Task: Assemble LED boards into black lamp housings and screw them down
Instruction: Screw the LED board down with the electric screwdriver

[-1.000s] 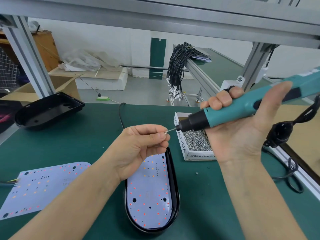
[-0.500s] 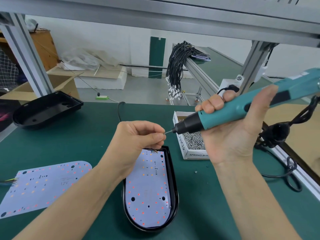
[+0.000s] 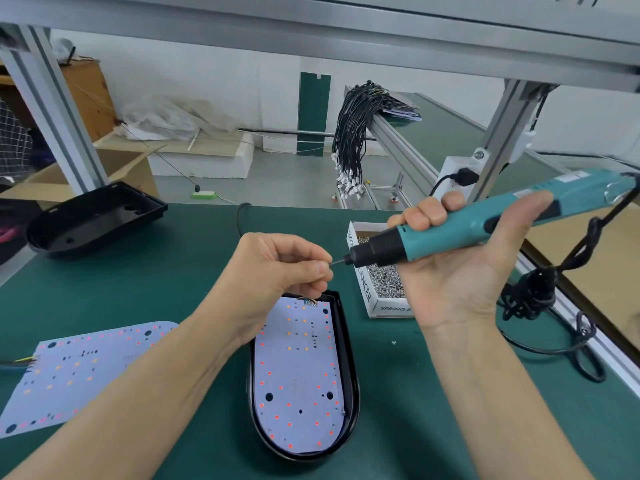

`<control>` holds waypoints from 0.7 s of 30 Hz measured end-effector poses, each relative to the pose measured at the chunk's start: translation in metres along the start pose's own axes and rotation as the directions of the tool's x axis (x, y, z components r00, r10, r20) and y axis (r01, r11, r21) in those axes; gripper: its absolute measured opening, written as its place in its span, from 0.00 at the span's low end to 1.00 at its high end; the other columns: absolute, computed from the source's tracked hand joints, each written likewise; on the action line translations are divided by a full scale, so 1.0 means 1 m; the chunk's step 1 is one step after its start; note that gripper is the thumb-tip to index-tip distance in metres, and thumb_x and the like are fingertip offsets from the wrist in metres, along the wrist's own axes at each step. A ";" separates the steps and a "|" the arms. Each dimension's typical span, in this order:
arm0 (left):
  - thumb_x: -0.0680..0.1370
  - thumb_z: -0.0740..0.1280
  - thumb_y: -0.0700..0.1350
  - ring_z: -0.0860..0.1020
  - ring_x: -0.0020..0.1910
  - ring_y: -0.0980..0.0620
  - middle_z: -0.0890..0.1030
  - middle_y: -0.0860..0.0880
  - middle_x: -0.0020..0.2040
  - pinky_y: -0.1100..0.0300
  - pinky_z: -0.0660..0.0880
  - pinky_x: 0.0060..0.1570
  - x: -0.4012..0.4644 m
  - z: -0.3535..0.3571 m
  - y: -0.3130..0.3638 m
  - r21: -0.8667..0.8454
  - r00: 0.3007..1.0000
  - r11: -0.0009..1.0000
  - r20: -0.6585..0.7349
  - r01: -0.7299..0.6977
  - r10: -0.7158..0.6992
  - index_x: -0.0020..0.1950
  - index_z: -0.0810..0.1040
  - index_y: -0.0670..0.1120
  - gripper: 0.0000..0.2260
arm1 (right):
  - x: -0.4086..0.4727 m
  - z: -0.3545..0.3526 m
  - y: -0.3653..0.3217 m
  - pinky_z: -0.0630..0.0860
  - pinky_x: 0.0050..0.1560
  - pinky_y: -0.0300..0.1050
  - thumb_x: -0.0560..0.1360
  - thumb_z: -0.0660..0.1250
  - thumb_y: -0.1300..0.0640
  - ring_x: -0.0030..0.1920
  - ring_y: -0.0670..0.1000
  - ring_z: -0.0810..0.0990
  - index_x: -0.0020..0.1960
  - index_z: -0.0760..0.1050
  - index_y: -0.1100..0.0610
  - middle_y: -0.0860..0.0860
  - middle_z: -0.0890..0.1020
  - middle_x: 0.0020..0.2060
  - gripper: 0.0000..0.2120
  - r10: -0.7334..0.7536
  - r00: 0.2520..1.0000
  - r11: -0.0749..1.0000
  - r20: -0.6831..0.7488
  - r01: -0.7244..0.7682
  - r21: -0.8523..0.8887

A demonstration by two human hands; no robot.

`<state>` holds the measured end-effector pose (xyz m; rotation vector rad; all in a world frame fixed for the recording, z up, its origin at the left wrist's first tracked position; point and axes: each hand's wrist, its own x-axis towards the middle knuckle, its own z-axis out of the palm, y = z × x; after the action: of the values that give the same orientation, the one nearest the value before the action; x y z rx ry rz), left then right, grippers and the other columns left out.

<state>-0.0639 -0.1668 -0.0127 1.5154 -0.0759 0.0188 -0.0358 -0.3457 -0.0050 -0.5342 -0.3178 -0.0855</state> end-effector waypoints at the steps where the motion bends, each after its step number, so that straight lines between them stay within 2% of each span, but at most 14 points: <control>1: 0.72 0.69 0.29 0.80 0.28 0.51 0.83 0.44 0.31 0.63 0.78 0.32 0.000 -0.001 0.000 0.000 1.000 1.000 0.010 0.005 -0.005 0.35 0.84 0.42 0.11 | 0.000 0.000 0.000 0.75 0.43 0.46 0.59 0.67 0.32 0.32 0.49 0.72 0.39 0.68 0.54 0.48 0.72 0.31 0.26 -0.006 1.000 1.000 -0.001 0.006 -0.002; 7: 0.72 0.69 0.29 0.80 0.29 0.50 0.83 0.43 0.32 0.63 0.78 0.33 0.001 -0.003 -0.003 -0.008 0.999 0.999 0.041 0.035 -0.034 0.35 0.84 0.43 0.11 | 0.002 -0.002 0.002 0.76 0.42 0.45 0.54 0.71 0.31 0.31 0.49 0.72 0.39 0.68 0.54 0.48 0.72 0.31 0.29 0.054 0.998 0.998 0.017 -0.055 0.039; 10: 0.72 0.69 0.30 0.80 0.30 0.50 0.83 0.43 0.33 0.62 0.79 0.34 0.002 -0.001 -0.004 -0.042 0.998 0.998 0.038 0.044 -0.043 0.37 0.84 0.42 0.09 | 0.004 -0.004 0.002 0.76 0.42 0.45 0.63 0.62 0.26 0.32 0.49 0.72 0.39 0.67 0.54 0.48 0.71 0.31 0.30 0.065 0.998 0.995 -0.015 -0.064 0.077; 12: 0.72 0.69 0.31 0.81 0.31 0.51 0.83 0.44 0.34 0.62 0.79 0.35 0.003 0.000 -0.004 -0.065 0.999 0.997 0.030 0.040 -0.038 0.39 0.83 0.41 0.07 | 0.006 -0.005 0.000 0.76 0.42 0.45 0.67 0.57 0.27 0.32 0.49 0.73 0.38 0.67 0.54 0.48 0.71 0.31 0.28 0.052 0.998 0.994 -0.034 -0.049 0.095; 17: 0.72 0.70 0.33 0.81 0.33 0.51 0.84 0.44 0.36 0.62 0.80 0.37 0.005 0.003 -0.006 -0.071 0.998 0.997 0.039 0.043 -0.040 0.46 0.82 0.40 0.05 | 0.007 -0.008 -0.003 0.75 0.41 0.45 0.68 0.57 0.28 0.32 0.49 0.73 0.38 0.68 0.54 0.48 0.71 0.31 0.28 0.038 0.998 0.993 -0.058 -0.031 0.117; 21: 0.68 0.72 0.37 0.81 0.33 0.51 0.84 0.44 0.36 0.62 0.80 0.37 0.005 0.006 -0.007 -0.088 0.997 0.994 0.057 0.058 -0.053 0.46 0.82 0.40 0.08 | 0.006 -0.009 -0.005 0.75 0.42 0.45 0.68 0.58 0.28 0.31 0.49 0.73 0.38 0.68 0.54 0.48 0.72 0.31 0.28 0.031 0.997 0.992 -0.064 -0.023 0.121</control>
<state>-0.0591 -0.1734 -0.0190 1.4283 -0.0773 -0.0693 -0.0282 -0.3546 -0.0079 -0.4157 -0.2491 -0.0569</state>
